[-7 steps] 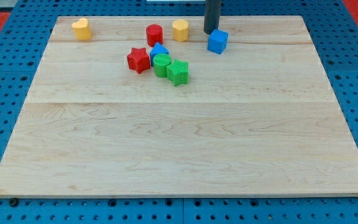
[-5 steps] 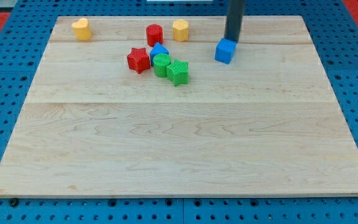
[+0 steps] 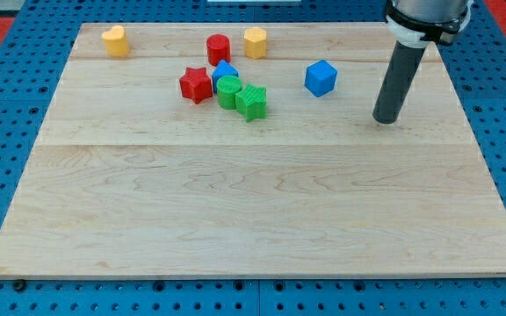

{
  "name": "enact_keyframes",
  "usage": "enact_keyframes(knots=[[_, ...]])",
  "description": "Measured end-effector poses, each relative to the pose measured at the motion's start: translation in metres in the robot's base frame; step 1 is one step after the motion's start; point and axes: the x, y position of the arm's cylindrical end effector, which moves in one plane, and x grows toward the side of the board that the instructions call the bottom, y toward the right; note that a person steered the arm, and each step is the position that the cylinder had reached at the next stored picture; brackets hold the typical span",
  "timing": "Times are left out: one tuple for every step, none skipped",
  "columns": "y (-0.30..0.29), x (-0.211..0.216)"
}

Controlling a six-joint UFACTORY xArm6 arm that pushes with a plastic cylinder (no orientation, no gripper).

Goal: Push blue cube towards top right of the board

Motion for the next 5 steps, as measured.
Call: enact_keyframes(knots=[[-0.018, -0.016], [-0.044, -0.042], [-0.074, -0.039], [-0.107, -0.044], [-0.101, -0.068]])
